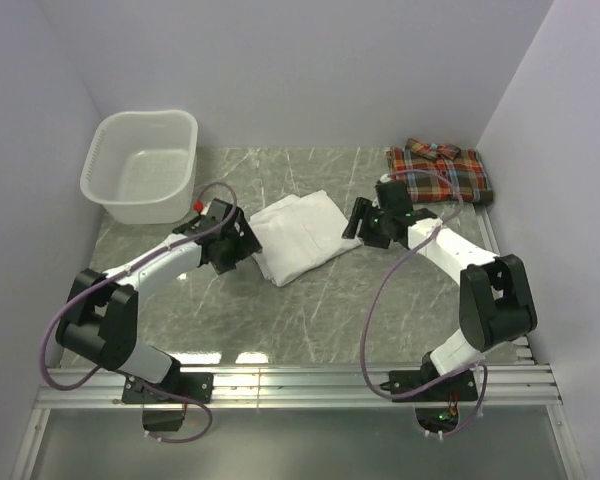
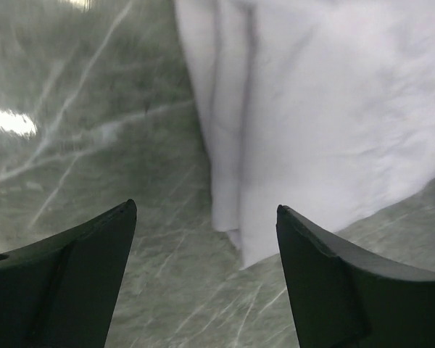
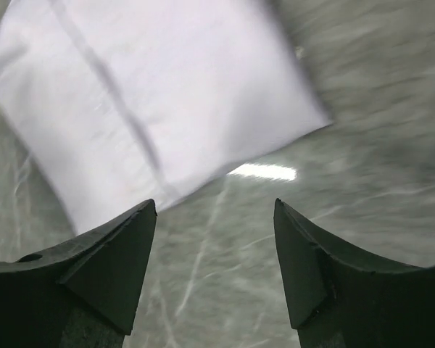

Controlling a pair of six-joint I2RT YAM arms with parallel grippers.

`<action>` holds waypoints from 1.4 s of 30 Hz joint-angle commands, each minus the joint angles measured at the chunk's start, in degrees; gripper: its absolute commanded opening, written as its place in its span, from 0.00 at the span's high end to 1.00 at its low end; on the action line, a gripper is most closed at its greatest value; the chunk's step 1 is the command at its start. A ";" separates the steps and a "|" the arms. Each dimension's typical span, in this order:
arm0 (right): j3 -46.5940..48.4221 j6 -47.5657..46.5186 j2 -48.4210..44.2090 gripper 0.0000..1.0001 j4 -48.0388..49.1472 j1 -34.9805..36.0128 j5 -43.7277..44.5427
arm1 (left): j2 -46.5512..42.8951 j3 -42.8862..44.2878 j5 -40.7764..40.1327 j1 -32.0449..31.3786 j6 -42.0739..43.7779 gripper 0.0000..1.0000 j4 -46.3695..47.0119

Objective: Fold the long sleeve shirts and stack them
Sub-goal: Fold the shirt

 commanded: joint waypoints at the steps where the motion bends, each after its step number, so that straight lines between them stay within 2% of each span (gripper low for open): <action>1: 3.00 -3.26 2.75 0.27 0.28 -4.19 -0.29 | 0.95 -3.18 3.98 -1.37 -4.93 0.16 6.85; 4: 4.58 -3.52 5.74 0.29 1.34 -6.84 -2.75 | 3.94 -2.31 4.68 -1.37 -5.64 0.15 8.53; 8: 6.08 -4.74 5.32 0.36 3.88 -5.18 -7.07 | 3.79 -0.46 3.73 -1.20 -5.47 0.14 8.44; 10: 6.69 -6.94 4.18 0.37 4.24 -1.41 -5.67 | 2.46 -0.29 3.11 -0.41 -4.50 0.14 8.36; 13: 7.74 -11.15 3.65 0.40 4.51 5.71 -1.02 | 1.22 -0.02 3.54 3.10 -2.92 0.21 6.95; 17: 11.08 -15.03 4.61 0.40 4.85 15.46 6.18 | 1.40 0.59 7.05 8.89 -0.98 0.23 5.72; 22: 17.22 -18.45 9.69 0.41 7.75 23.64 13.31 | 3.14 -0.55 11.96 14.70 0.25 0.37 8.08; 28: 28.90 -23.20 20.41 0.41 8.38 27.08 17.79 | 10.52 0.85 18.12 15.68 -0.10 0.40 13.01; 33: 37.09 -24.26 28.41 0.41 6.09 27.87 18.51 | 15.54 2.17 18.31 16.03 0.08 0.46 14.86; 36: 39.12 -24.44 31.32 0.42 5.39 27.96 18.24 | 17.83 1.91 18.92 16.12 -0.54 0.52 16.61; 40: 42.81 -24.61 34.83 0.41 3.54 28.31 18.24 | 20.02 1.30 18.75 16.12 -1.15 0.55 17.93; 41: 43.16 -24.70 35.37 0.41 3.10 28.40 18.07 | 20.29 1.03 18.66 16.12 -1.33 0.61 18.54; 42: 43.43 -24.61 35.90 0.42 3.01 28.49 17.98 | 20.64 0.86 18.66 16.12 -1.59 0.62 18.81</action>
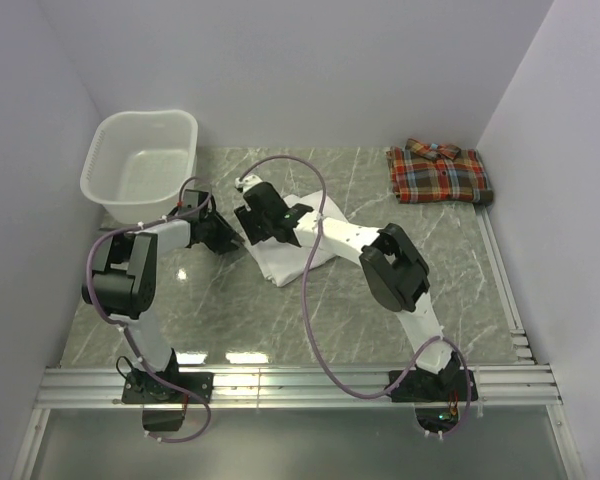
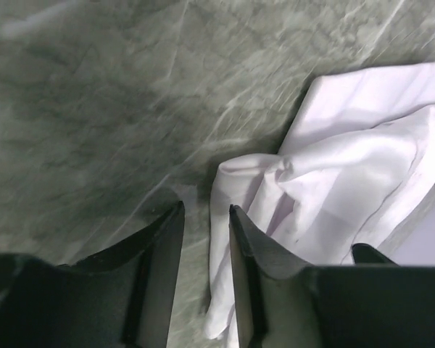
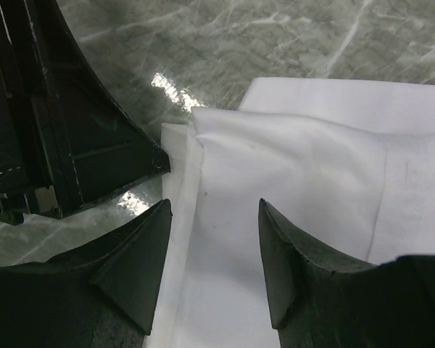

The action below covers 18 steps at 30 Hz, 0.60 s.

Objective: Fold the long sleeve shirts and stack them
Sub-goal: Fold the shirt

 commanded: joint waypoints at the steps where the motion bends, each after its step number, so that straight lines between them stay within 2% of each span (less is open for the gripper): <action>1: 4.35 -1.16 1.71 0.41 -1.18 0.71 1.08 | 2.44 0.20 -0.12 0.10 -0.48 0.62 2.62; 10: 6.20 -0.28 6.56 0.42 -3.03 1.50 3.63 | 5.69 -1.82 -0.29 0.10 -1.62 0.77 5.78; 14: 5.59 -0.02 7.35 0.43 -2.51 1.76 4.95 | 7.01 -2.35 -0.29 0.10 -1.54 0.96 6.49; 18: 5.23 -0.10 7.61 0.46 -1.98 2.29 5.83 | 7.63 -2.79 -0.29 0.10 -1.62 1.00 7.10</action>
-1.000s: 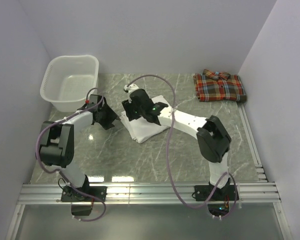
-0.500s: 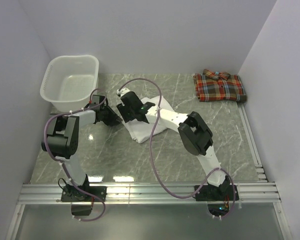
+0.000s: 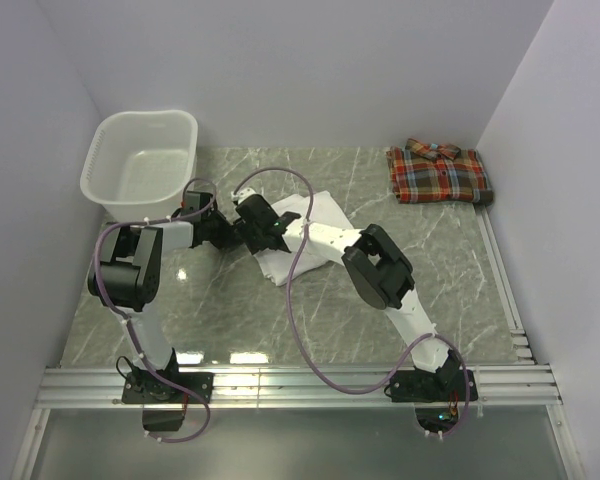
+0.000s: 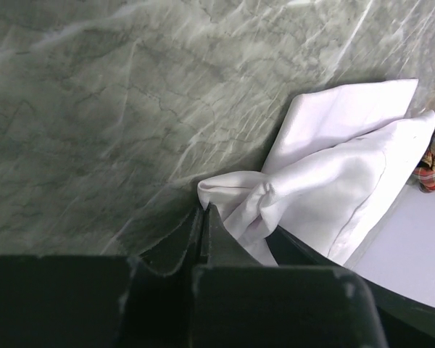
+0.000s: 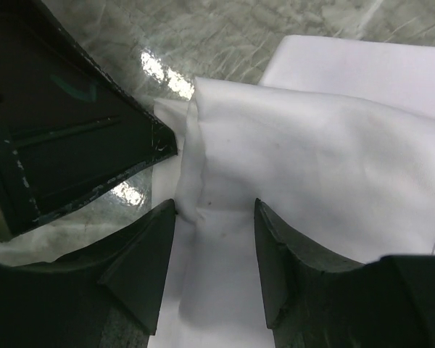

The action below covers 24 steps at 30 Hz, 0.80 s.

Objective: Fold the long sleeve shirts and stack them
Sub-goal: Fold the shirt

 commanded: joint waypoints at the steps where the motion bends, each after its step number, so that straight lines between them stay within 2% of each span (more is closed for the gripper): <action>1: 1.26 0.46 -0.08 0.47 0.93 1.00 2.46 | 3.34 -2.50 -3.64 0.03 1.26 1.00 -2.45; 3: 0.47 0.11 -0.34 0.53 1.28 1.00 3.17 | 3.43 -2.42 -3.81 0.03 1.35 0.99 -2.62; 6: -0.58 -0.41 -0.96 0.69 1.90 1.09 3.34 | 3.61 -2.15 -3.90 0.03 1.61 0.99 -2.98; 7: -0.85 -0.50 -1.05 0.79 1.98 1.00 3.43 | 3.70 -2.07 -3.90 0.03 1.61 0.99 -2.89; 12: -1.82 -1.12 -1.93 1.00 2.42 1.09 3.17 | 4.22 -1.71 -3.99 0.03 1.53 1.00 -3.06; 24: -8.50 -4.63 -8.69 1.00 6.12 1.97 -0.70 | 4.40 -1.10 -4.69 0.03 1.88 0.99 -3.85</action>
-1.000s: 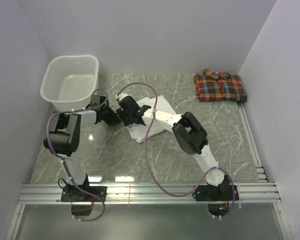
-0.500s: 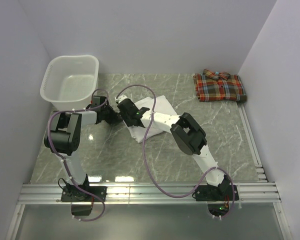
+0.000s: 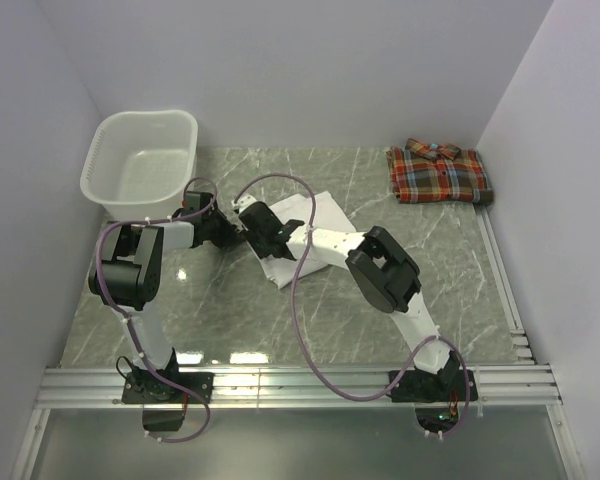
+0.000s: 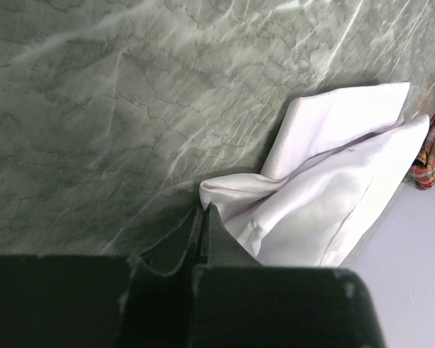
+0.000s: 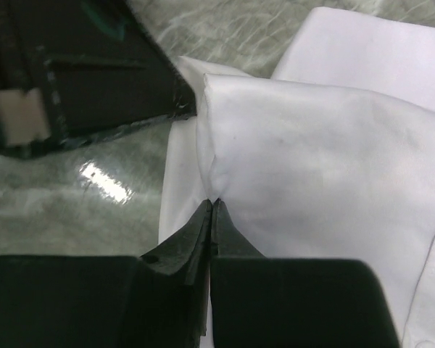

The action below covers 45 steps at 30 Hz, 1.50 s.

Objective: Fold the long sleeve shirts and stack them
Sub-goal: Fold the shirt

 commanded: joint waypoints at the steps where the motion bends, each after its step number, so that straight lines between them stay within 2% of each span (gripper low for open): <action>1: -1.42 -2.18 -5.42 1.00 1.35 0.99 -1.51 | 3.79 -0.79 -5.30 0.03 1.97 1.00 -6.30; 14: 1.31 -3.24 -2.43 0.98 0.12 1.42 -4.94 | 3.00 -1.06 -5.39 0.03 1.97 1.00 -6.04; 17: 1.22 -3.24 -2.95 0.95 0.21 1.42 -5.38 | 2.38 -1.06 -5.92 0.03 1.97 0.98 -6.48; 20: 0.61 -3.24 -4.62 0.83 0.30 1.51 -4.94 | 1.77 -1.06 -7.23 0.03 1.53 0.96 -7.79; 21: 0.52 -4.72 -5.24 0.74 0.21 1.51 -5.02 | 1.16 -1.06 -7.76 0.03 1.18 0.93 -8.84; 22: 0.43 -4.82 -6.46 0.70 0.12 1.43 -4.85 | 0.72 -1.14 -8.37 0.03 1.00 0.91 -9.55; 23: 0.08 -4.91 -7.25 0.60 -0.14 1.42 -4.67 | 0.02 -1.23 -9.77 0.03 0.83 0.90 -10.16; 26: -1.50 -5.18 -10.77 0.47 0.29 1.25 -3.45 | -1.04 -1.58 -11.80 0.12 0.04 0.80 -12.80; 30: -4.57 -4.56 -15.78 0.44 -0.06 0.64 -1.69 | -4.38 -3.69 -13.47 0.73 -1.28 0.63 -14.92; 31: -6.84 -4.21 -18.22 0.44 0.29 0.29 -1.42 | -5.34 -4.30 -13.65 0.91 -1.37 0.52 -15.35; 32: -8.09 -3.86 -19.55 0.44 0.56 -0.24 -0.99 | -7.44 -5.35 -13.91 1.08 -1.55 0.48 -15.44; 34: -10.11 -1.05 -22.71 0.44 0.13 -2.51 -0.72 | -9.65 -5.89 -14.09 1.17 -1.55 0.37 -16.14; 36: -14.23 2.27 -25.09 0.44 0.90 -4.89 -1.50 | -12.73 -5.72 -13.31 1.09 -1.20 0.33 -16.94; 40: -23.80 9.31 -32.11 0.44 2.92 -13.23 -8.07 | -16.25 -2.12 -11.90 -1.89 -0.58 0.32 -17.64; 45: -32.43 16.08 -37.58 0.44 8.02 -25.80 -17.84 | -14.24 8.68 -11.55 -10.94 0.29 0.38 -17.65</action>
